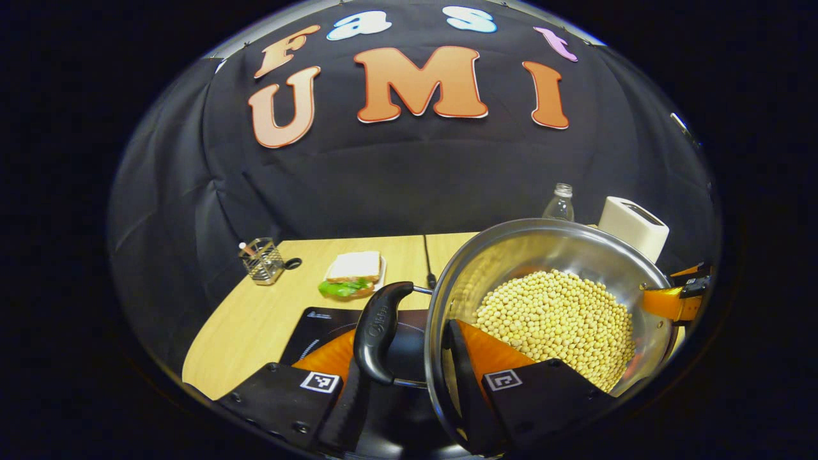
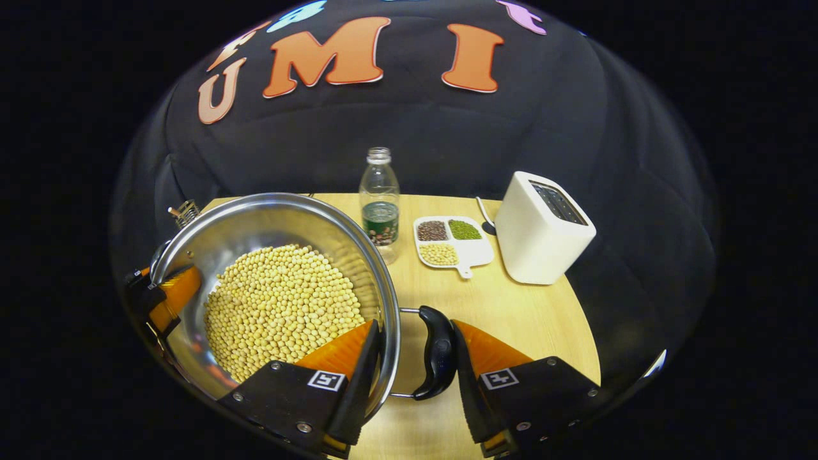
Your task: First push the handle of the pot to place it horizontally, then grasp the pot with both hands and set it on the induction cooktop.
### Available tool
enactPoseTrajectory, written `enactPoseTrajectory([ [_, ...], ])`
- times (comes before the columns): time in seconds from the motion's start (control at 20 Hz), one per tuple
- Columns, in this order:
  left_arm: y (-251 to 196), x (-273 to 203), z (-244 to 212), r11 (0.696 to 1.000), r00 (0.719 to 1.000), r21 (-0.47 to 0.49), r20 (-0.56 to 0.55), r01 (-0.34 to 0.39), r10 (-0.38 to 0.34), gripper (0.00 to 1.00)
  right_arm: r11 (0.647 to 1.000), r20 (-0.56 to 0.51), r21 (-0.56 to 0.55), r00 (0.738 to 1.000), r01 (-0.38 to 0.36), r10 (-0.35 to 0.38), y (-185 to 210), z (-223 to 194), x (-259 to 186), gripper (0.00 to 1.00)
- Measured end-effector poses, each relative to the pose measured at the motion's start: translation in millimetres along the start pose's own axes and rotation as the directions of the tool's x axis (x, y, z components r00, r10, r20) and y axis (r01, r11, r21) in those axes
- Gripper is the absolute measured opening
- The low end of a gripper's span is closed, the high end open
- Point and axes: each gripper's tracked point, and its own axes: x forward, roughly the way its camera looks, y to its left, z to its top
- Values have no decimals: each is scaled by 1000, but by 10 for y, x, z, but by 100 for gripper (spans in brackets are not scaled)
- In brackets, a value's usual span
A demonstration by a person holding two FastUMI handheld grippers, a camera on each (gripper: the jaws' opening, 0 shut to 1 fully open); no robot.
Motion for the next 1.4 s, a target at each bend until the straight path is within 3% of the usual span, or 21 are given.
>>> enactPoseTrajectory([
  [0.3,649,-172,-18,997,998,-45,11,-59,60,68,997,13,-44,998,-57,57,337,-17,478,63],
  [0.35,734,-203,-15,996,998,-54,12,-65,66,68,997,17,-49,998,-64,65,360,-20,556,58],
  [0.8,1498,-335,-220,986,991,-101,1,-133,134,67,987,15,-113,993,-113,115,389,137,732,63],
  [1.4,1884,-208,-412,978,986,-123,-11,-169,169,68,985,-9,-117,992,-129,129,290,230,716,63],
])
